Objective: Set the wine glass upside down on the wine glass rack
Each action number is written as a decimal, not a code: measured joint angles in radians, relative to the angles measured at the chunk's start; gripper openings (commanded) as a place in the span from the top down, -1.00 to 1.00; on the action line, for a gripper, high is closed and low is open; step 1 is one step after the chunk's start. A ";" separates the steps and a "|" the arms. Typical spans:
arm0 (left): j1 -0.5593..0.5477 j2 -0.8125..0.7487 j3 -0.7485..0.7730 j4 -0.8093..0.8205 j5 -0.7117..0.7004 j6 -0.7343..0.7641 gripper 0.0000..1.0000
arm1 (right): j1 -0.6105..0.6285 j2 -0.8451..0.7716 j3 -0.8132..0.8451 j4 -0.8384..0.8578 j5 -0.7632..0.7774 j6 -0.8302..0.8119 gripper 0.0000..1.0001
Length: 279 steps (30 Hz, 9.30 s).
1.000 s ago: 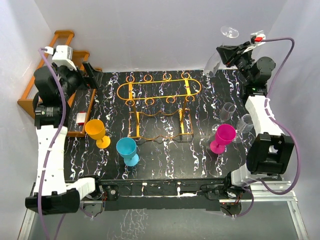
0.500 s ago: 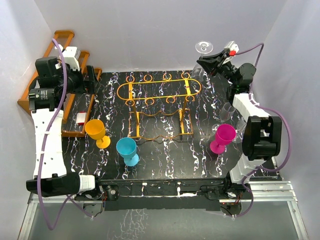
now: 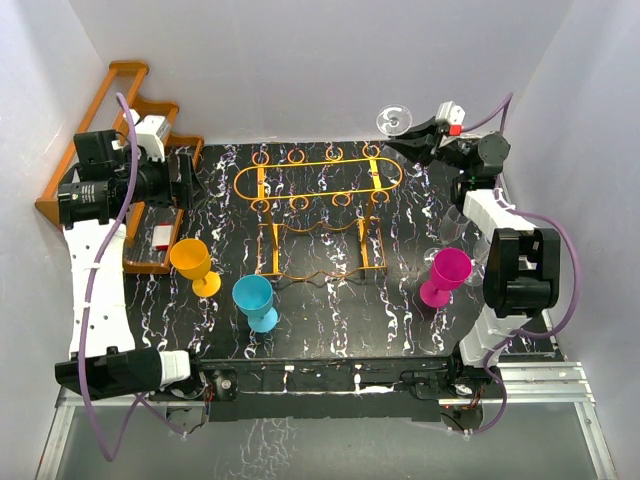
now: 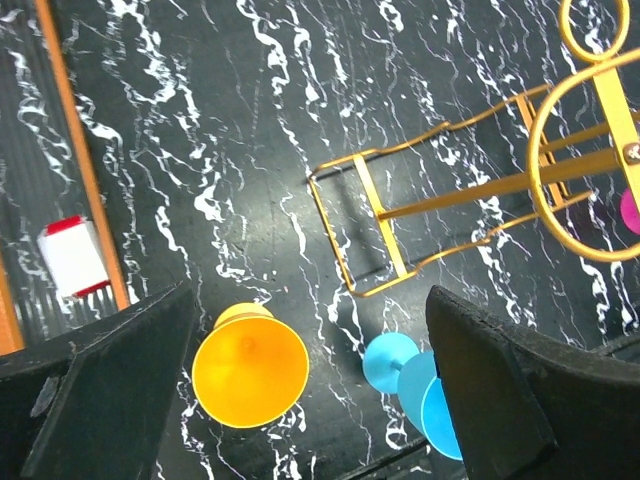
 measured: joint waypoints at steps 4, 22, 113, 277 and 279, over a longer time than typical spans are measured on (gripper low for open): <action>0.000 0.020 -0.002 -0.024 0.049 0.016 -0.94 | 0.006 0.032 0.000 0.042 -0.053 -0.007 0.84; 0.000 0.027 -0.003 -0.042 0.079 0.037 -0.94 | 0.031 0.130 0.021 0.096 -0.162 -0.016 0.84; 0.026 0.028 -0.066 -0.131 0.036 0.079 -0.94 | -0.028 0.043 -0.061 0.282 -0.234 0.031 -0.97; -0.177 -0.430 -0.362 0.928 -0.049 -0.062 -0.89 | 0.859 -0.939 -0.011 -1.370 1.107 0.141 0.84; -0.177 -0.431 -0.366 0.869 -0.072 -0.056 -0.89 | 0.859 -0.965 -0.195 -1.398 1.095 0.108 0.84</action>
